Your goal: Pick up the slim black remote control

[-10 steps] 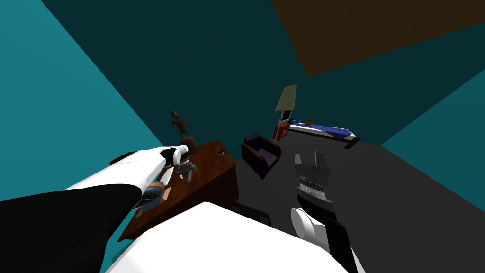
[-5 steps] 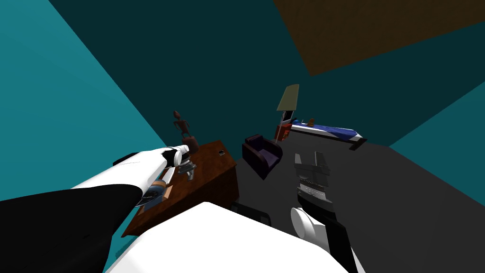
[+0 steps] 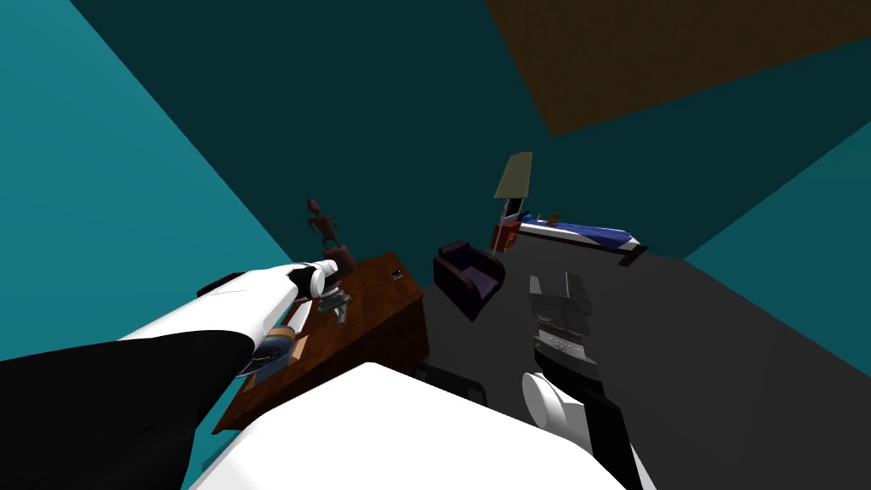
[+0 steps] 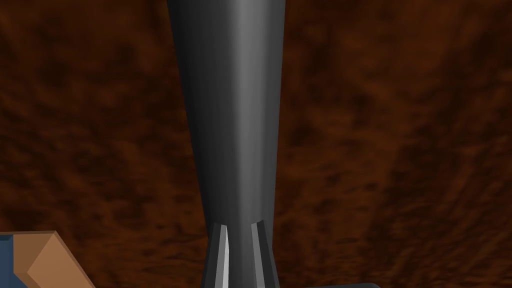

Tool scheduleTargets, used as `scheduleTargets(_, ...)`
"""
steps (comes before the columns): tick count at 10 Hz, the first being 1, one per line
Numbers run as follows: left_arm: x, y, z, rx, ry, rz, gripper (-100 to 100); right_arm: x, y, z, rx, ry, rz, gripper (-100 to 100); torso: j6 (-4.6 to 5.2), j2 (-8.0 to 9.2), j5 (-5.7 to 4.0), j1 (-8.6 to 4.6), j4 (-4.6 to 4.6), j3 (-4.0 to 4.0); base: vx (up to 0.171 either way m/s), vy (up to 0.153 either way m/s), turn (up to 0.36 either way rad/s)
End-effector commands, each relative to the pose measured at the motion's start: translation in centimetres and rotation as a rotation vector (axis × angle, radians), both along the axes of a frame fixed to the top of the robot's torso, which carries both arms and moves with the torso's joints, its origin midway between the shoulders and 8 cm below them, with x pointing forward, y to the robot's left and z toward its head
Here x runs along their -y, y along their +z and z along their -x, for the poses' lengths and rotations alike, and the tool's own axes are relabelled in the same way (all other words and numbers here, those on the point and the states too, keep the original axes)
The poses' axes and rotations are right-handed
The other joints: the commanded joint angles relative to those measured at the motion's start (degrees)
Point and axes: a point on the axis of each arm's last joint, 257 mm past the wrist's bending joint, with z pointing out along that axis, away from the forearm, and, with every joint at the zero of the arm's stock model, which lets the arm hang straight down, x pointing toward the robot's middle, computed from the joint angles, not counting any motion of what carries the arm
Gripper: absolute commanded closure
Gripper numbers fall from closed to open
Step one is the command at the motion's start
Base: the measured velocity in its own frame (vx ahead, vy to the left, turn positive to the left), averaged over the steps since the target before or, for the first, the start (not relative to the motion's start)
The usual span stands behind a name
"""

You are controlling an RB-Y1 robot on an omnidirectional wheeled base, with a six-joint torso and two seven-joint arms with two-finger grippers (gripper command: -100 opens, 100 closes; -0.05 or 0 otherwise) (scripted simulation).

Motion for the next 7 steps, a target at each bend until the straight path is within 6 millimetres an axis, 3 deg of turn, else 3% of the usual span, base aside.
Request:
scheduleTargets(1,-0.4,0.4,0.3,0.003,0.013,-0.007,100,0.0,0.0,0.0,0.0,0.0,0.0,0,0.0,0.0,0.0,0.0,0.0,0.0,-0.023,0.026,-0.078)
scheduleTargets(7,-0.9,1.1,2.1,-0.001,0.063,-0.001,100,0.0,0.0,0.0,0.0,0.0,0.0,0,-0.04,0.0,-0.02,-0.06,0.02,0.02,-0.02,0.023,-0.069)
